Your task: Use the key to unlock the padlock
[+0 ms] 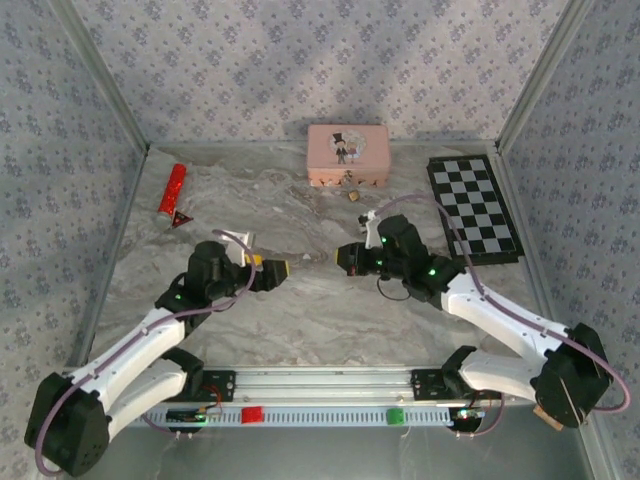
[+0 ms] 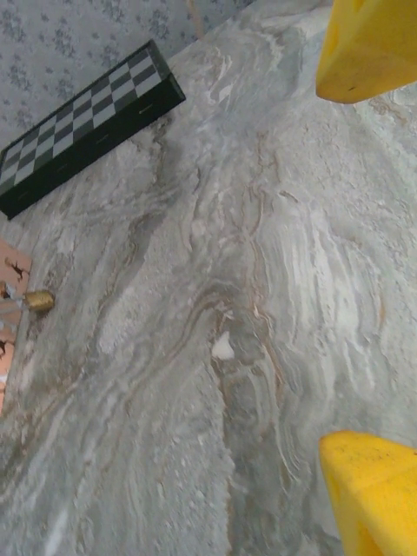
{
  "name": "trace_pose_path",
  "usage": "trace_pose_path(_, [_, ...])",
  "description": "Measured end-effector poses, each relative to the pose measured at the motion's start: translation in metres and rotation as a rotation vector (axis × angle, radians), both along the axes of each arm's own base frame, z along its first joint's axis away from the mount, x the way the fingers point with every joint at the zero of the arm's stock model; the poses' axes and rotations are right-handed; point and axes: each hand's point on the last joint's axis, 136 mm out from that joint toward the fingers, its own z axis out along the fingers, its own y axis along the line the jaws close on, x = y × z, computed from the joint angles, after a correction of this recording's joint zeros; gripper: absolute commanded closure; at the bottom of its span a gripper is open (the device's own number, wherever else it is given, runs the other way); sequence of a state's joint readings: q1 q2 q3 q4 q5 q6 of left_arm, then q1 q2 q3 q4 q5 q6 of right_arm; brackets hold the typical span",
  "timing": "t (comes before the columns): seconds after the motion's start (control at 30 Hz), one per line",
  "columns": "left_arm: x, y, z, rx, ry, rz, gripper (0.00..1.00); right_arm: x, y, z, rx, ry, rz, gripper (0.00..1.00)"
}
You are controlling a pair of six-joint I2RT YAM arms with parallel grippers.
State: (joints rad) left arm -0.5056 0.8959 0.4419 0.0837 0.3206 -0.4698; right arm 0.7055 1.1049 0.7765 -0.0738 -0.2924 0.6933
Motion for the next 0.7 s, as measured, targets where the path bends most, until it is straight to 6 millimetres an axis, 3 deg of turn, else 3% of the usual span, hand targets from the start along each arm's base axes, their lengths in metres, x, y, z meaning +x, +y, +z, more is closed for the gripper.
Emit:
trace_pose_path(0.13, [0.004, -0.011, 0.01, -0.017, -0.034, -0.044, 0.06, 0.003, -0.001, 0.018, 0.07, -0.03, 0.004, 1.0])
trace_pose_path(0.43, [0.002, -0.035, 0.039, -0.064, -0.184, -0.16, 0.17, -0.002, 0.004, 0.029, 0.145, -0.026, 0.054, 1.0])
trace_pose_path(0.6, [-0.015, -0.06, 0.046, -0.054, -0.294, -0.285, 0.24, -0.008, 0.009, 0.037, 0.174, -0.038, 0.094, 1.0])
trace_pose_path(0.7, [-0.028, -0.075, 0.047, -0.025, -0.376, -0.376, 0.34, -0.016, 0.015, 0.04, 0.184, -0.042, 0.13, 1.0])
